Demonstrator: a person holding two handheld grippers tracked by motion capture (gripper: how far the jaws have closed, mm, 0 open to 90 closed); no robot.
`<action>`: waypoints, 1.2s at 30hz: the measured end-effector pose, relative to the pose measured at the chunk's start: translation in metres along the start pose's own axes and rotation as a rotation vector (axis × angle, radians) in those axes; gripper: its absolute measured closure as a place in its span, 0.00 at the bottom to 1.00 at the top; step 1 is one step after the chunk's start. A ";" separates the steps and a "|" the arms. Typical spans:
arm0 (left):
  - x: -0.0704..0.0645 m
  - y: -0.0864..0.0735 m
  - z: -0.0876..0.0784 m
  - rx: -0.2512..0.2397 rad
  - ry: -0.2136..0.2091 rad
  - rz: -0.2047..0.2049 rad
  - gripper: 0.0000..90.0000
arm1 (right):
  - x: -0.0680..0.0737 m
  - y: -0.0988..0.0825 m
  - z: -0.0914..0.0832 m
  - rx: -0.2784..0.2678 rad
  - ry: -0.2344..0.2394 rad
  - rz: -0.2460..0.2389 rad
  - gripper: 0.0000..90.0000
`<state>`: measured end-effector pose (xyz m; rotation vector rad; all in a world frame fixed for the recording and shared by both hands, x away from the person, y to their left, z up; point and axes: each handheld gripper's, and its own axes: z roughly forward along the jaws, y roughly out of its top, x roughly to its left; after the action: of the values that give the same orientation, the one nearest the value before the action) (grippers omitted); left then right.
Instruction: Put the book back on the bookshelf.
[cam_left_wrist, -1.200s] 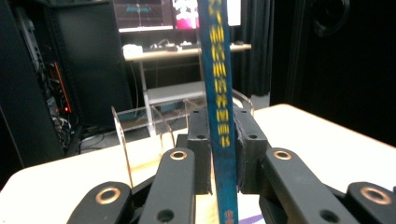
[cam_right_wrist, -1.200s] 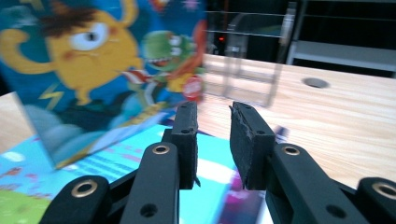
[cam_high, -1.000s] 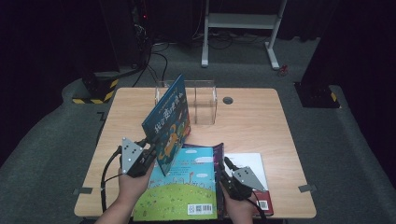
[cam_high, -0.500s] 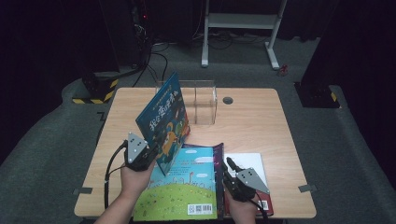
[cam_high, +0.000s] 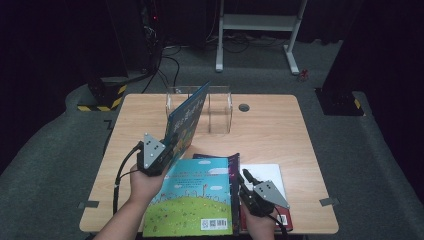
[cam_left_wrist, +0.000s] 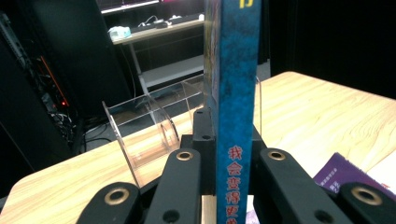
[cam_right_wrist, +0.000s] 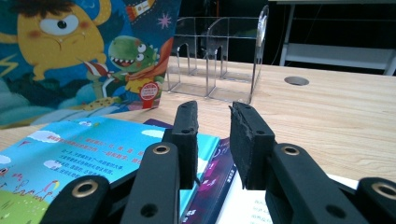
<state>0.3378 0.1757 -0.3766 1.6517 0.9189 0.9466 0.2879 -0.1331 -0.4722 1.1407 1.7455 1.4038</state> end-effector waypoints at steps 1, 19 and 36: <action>0.002 0.001 -0.001 -0.005 -0.003 -0.013 0.92 | 0.000 0.000 0.000 -0.001 0.000 -0.003 0.80; 0.051 0.011 -0.017 -0.078 0.033 -0.179 0.93 | -0.001 0.000 0.001 -0.001 -0.011 0.001 0.81; 0.071 0.014 0.007 -0.078 0.074 -0.230 0.92 | -0.005 0.001 -0.001 -0.006 -0.012 0.015 0.81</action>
<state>0.3747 0.2335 -0.3538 1.4183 1.0828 0.8783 0.2892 -0.1380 -0.4713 1.1591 1.7269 1.4069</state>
